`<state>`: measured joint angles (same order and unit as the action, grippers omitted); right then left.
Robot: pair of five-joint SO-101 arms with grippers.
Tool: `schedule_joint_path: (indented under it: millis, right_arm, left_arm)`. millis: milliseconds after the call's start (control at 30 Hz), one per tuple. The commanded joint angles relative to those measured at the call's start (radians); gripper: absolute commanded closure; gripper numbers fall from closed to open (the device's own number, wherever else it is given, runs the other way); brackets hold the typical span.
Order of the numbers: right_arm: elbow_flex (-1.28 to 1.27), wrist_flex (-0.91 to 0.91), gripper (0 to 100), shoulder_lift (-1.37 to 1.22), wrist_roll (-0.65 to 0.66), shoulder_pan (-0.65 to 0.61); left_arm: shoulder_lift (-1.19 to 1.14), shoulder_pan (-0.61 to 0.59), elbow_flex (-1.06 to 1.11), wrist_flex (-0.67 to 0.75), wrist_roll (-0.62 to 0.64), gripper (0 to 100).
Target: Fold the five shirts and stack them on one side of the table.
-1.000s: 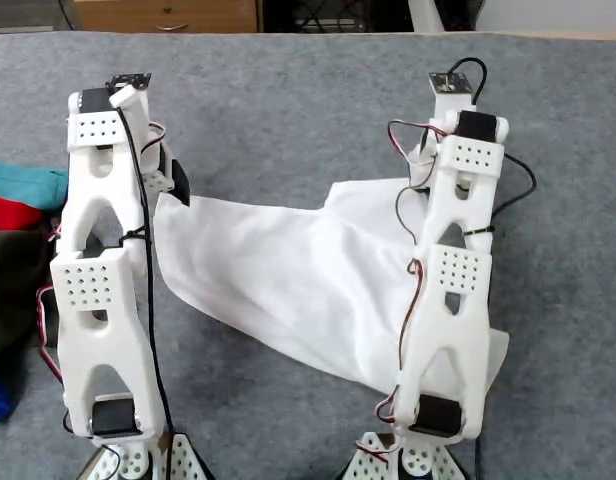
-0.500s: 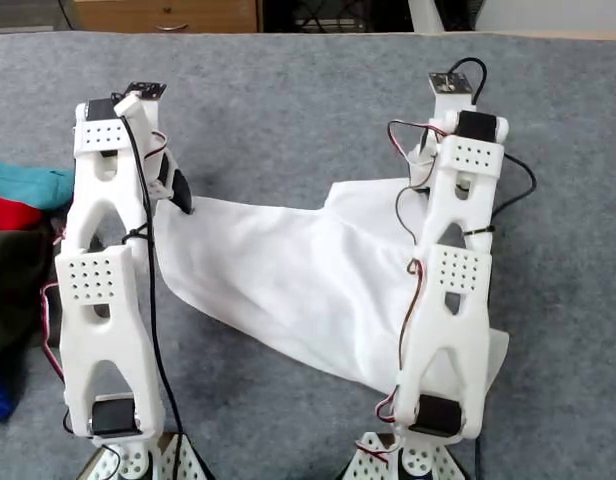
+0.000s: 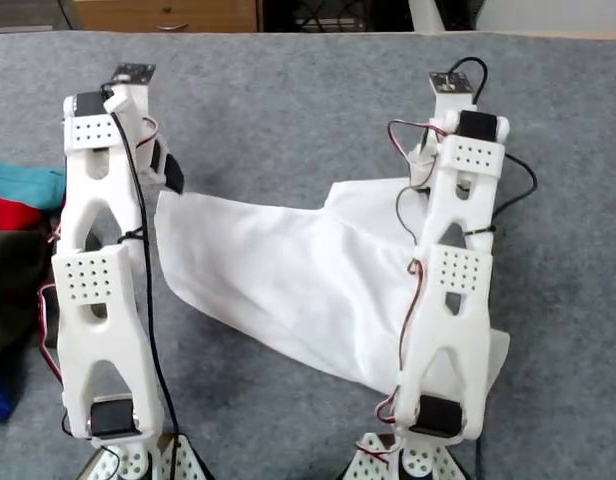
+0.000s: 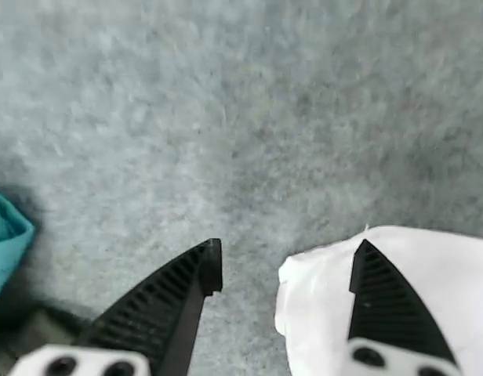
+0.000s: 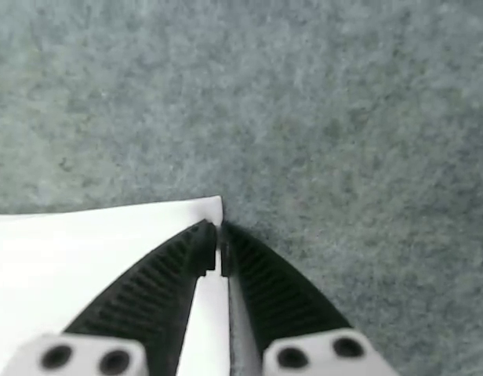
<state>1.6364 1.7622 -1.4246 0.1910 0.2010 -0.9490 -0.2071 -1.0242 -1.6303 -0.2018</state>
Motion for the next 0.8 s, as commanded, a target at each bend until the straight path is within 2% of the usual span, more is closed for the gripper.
schedule_joint_path:
  millis: [0, 100, 333, 600, 700, 767]
  right_arm:
    - [0.035, -0.015, 98.5, 0.004, -0.003, 0.006]
    - [0.035, -0.015, 98.5, 0.004, -0.003, 0.006]
    - [0.035, -0.015, 98.4, 0.004, -0.003, 0.006]
    - [0.035, -0.017, 98.4, 0.004, -0.003, 0.006]
    - [0.035, -0.017, 98.4, 0.004, -0.003, 0.006]
    - [0.035, -0.015, 98.4, 0.008, -0.003, 0.006]
  left_arm:
    - [-0.003, -0.005, -0.073, -0.009, -0.005, 72]
    - [-0.043, 0.004, -0.073, -0.008, -0.005, 73]
    - [-0.097, -0.002, -0.074, 0.015, 0.002, 84]
    - [-0.097, 0.016, -0.074, 0.015, 0.005, 86]
    - [-0.094, 0.027, -0.074, 0.014, 0.008, 97]
    - [-0.087, 0.036, -0.074, 0.008, 0.044, 96]
